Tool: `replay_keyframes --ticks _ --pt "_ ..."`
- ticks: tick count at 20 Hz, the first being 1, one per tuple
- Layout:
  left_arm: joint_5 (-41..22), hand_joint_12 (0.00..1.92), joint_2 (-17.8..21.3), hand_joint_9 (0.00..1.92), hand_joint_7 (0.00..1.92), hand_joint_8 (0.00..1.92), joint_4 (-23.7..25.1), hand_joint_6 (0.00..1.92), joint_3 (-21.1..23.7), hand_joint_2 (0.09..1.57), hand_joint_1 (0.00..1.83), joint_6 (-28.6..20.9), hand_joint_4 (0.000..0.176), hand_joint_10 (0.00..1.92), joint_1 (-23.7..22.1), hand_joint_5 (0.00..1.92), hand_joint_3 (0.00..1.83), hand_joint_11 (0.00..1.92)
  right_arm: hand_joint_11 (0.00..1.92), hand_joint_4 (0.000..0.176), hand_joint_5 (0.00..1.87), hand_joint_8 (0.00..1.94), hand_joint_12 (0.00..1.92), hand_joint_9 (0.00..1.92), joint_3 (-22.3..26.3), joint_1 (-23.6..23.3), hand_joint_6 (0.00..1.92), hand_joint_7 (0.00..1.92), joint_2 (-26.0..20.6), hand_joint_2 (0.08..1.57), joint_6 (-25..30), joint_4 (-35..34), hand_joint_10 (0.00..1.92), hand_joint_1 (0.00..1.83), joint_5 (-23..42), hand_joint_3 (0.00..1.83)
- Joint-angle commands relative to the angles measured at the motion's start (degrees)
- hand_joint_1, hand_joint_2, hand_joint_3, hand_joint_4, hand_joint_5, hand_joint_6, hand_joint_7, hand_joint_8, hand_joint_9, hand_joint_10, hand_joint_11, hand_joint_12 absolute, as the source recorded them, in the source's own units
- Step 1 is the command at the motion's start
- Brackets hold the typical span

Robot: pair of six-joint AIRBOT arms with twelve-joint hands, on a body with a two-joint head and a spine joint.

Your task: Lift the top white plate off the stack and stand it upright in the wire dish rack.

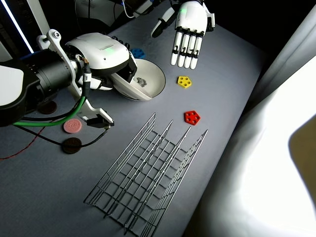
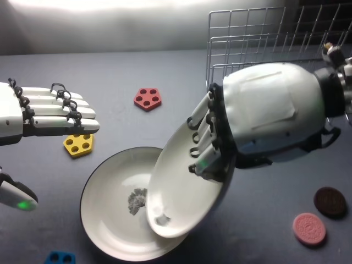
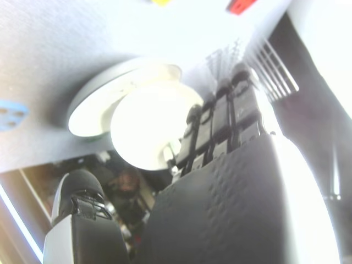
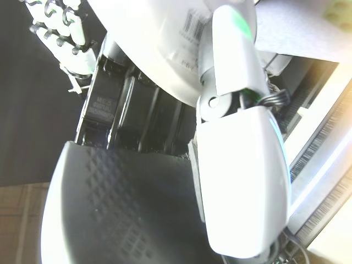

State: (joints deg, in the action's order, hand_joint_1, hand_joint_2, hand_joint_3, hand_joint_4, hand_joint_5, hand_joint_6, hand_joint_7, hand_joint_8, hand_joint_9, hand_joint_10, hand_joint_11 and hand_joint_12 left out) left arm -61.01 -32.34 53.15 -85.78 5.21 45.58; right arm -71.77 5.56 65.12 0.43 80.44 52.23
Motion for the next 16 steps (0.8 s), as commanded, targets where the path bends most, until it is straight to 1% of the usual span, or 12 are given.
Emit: replay_keyframes --ticks 1,2,3,4,6,7,8,9,11,13,16 --pt "-4.3 0.01 0.5 0.02 0.03 0.00 -3.4 0.00 -0.1 0.99 0.27 -0.1 0.000 0.00 -1.0 0.04 0.00 0.06 1.01 0.000 1.01 0.22 1.32 1.28 0.0 -0.9 0.84 1.25 -0.4 1.02 0.0 -5.0 0.50 1.50 3.0 0.00" --pt "-4.3 0.01 0.5 0.02 0.03 0.00 -3.4 0.00 0.0 0.99 0.28 -0.2 0.000 0.00 -1.0 0.04 0.00 0.06 0.88 0.000 0.89 0.51 1.45 1.12 0.0 -1.1 0.99 1.07 -0.3 1.08 0.0 -5.0 0.75 1.49 3.0 0.00" --pt "-4.3 0.01 0.5 0.02 0.02 0.00 -3.4 0.00 0.0 0.99 0.28 -0.2 0.000 0.00 -1.0 0.03 0.00 0.06 0.82 0.000 0.82 0.66 1.53 1.04 -0.1 -1.2 1.09 0.98 -0.2 1.11 0.0 -5.2 0.87 1.49 3.0 0.00" --pt "-4.3 0.01 0.5 0.02 0.02 0.00 -3.4 0.00 0.0 0.99 0.28 -0.2 0.000 0.00 -1.0 0.03 0.00 0.07 0.80 0.000 0.80 0.70 1.55 1.02 -0.3 -1.3 1.12 0.96 0.1 1.12 0.0 -5.2 0.91 1.49 3.0 0.00" --pt "-4.2 0.01 0.5 0.02 0.02 0.00 -3.2 0.00 0.0 0.99 0.28 -0.3 0.000 0.00 -1.0 0.03 0.00 0.06 0.80 0.000 0.80 0.72 1.56 1.02 -0.7 -1.6 1.13 0.95 0.5 1.12 0.2 -5.5 0.91 1.49 3.0 0.00" --pt "-4.2 0.01 0.5 0.02 0.02 0.00 -3.0 0.00 0.0 0.99 0.28 -0.3 0.000 0.00 -1.0 0.04 0.00 0.06 0.80 0.000 0.80 0.72 1.56 1.03 -1.0 -1.9 1.12 0.95 0.7 1.12 1.3 -5.5 0.91 1.49 3.1 0.00" --pt "-4.0 0.01 0.5 0.02 0.02 0.00 -2.7 0.00 0.0 0.99 0.25 -0.3 0.000 0.00 -1.0 0.03 0.00 0.05 0.93 0.000 0.92 0.50 1.42 1.18 -1.7 -2.2 0.97 1.10 1.1 1.06 3.0 -5.9 0.68 1.50 3.5 0.00" --pt "-3.9 0.00 0.5 0.02 0.03 0.00 -2.6 0.00 0.0 0.99 0.27 -0.3 0.000 0.00 -1.0 0.04 0.00 0.05 0.84 0.000 0.84 0.64 1.50 1.08 -2.1 -2.4 1.07 1.00 1.3 1.10 3.8 -6.2 0.82 1.49 3.6 0.00" --pt "-4.0 0.00 0.5 0.02 0.03 0.00 -2.5 0.00 0.0 0.99 0.27 -0.4 0.000 0.00 -1.0 0.04 0.00 0.05 0.84 0.000 0.84 0.64 1.50 1.08 -3.0 -3.0 1.07 1.00 1.8 1.10 5.9 -6.4 0.82 1.49 4.0 0.00" --pt "-4.0 0.00 0.5 0.00 0.01 0.00 -2.5 0.01 -0.1 1.00 0.29 -0.5 0.000 0.00 -1.0 0.03 0.00 0.04 0.78 0.000 0.78 0.78 1.58 0.99 -4.0 -4.0 1.18 0.91 2.3 1.13 8.2 -6.4 0.94 1.48 4.4 0.00" --pt "-4.1 0.01 0.5 0.03 0.03 0.01 -2.5 0.01 -0.1 0.99 0.27 -0.5 0.000 0.01 -1.0 0.05 0.00 0.05 0.76 0.000 0.76 0.80 1.58 1.01 -5.8 -5.4 1.22 0.90 3.4 1.13 12.6 -6.6 0.92 1.48 4.9 0.00"
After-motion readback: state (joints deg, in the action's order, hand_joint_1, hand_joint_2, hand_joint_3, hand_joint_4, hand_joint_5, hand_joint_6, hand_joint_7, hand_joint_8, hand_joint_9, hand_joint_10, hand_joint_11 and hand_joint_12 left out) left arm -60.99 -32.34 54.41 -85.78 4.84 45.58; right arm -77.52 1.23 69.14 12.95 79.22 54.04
